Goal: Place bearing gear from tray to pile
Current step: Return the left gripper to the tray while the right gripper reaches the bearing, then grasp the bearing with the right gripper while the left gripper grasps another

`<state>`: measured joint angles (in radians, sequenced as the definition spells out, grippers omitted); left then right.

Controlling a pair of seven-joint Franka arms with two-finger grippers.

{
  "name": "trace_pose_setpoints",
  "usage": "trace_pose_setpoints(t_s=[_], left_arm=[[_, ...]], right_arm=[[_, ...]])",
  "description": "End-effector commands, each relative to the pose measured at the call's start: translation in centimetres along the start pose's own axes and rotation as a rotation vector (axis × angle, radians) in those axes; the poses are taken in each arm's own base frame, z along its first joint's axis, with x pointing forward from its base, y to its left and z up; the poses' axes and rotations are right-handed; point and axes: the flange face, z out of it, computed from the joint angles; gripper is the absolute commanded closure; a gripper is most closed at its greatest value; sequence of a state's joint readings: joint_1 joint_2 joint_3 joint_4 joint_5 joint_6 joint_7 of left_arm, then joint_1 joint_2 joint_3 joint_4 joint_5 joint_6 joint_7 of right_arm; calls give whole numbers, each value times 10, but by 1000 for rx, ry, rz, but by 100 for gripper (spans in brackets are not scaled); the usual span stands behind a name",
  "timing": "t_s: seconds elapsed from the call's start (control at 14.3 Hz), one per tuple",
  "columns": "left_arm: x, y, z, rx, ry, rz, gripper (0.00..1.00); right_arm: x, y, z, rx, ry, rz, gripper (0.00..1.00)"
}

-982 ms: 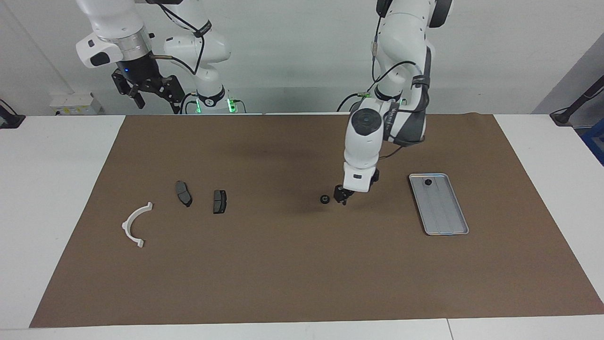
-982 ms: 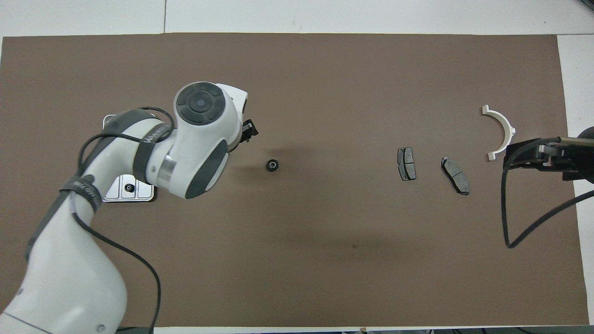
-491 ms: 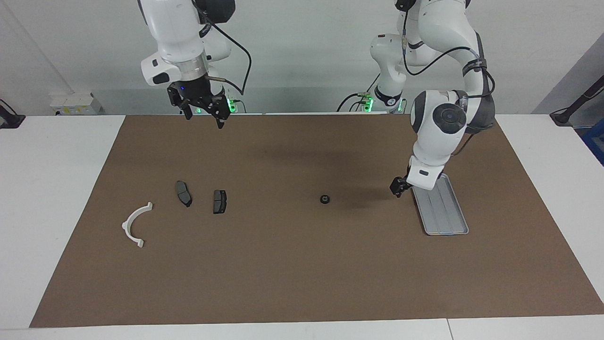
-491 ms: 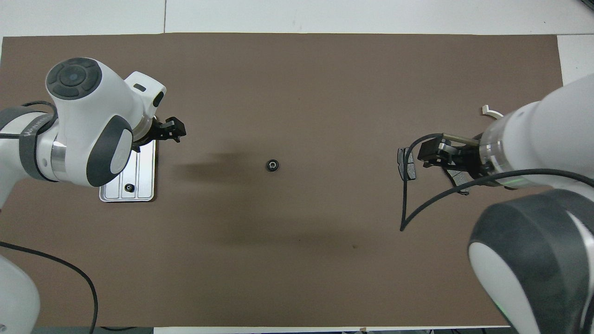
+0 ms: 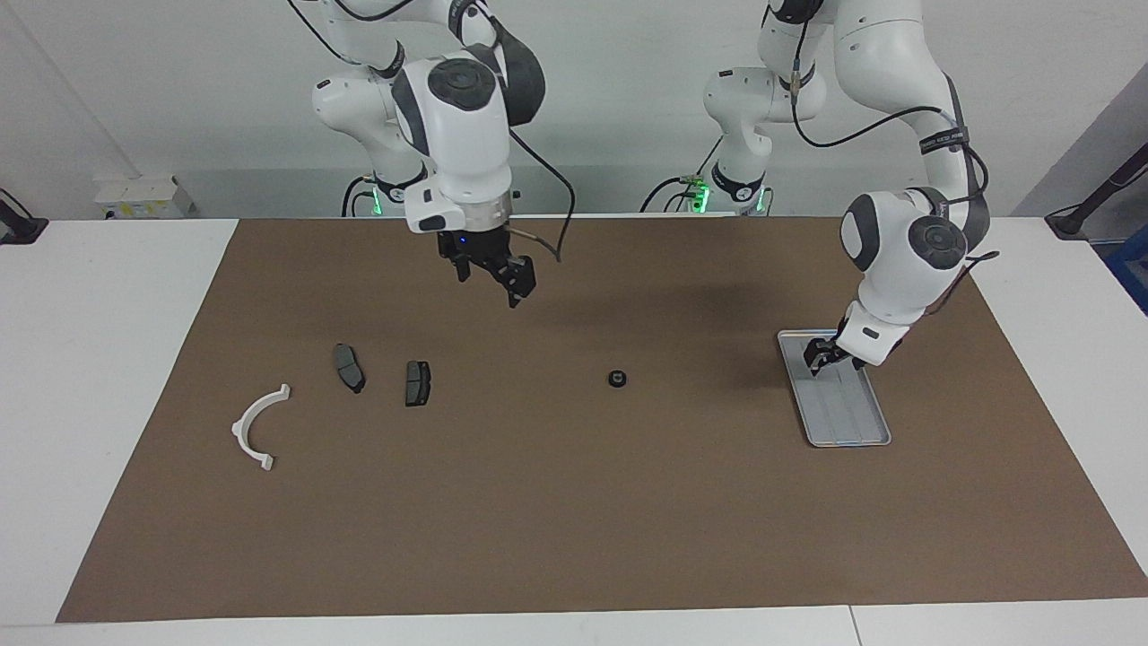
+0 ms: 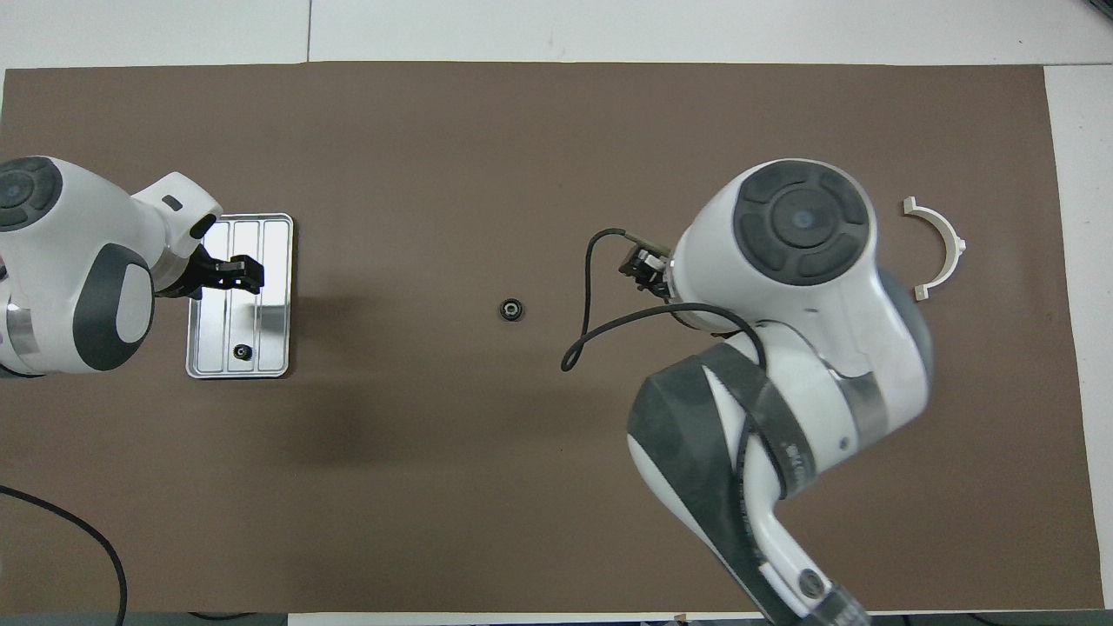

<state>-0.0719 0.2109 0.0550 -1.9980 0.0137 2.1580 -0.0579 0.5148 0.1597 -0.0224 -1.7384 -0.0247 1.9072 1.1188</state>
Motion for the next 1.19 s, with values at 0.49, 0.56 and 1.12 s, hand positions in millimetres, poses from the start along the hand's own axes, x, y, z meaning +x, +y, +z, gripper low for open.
trace_pose_setpoints(t_s=[0.49,0.56,1.12], left_arm=[[-57,-7,26,-56,-37,14,44],[-61,-9,28,-56,-22,10,45],[-64,-16,36,-56,3,-4,45]], right_arm=[[-58,-134,117,0,3,19,0],[-57,-141,122,5,6,25,0],[-76,-164,145,36,16,-60,0]])
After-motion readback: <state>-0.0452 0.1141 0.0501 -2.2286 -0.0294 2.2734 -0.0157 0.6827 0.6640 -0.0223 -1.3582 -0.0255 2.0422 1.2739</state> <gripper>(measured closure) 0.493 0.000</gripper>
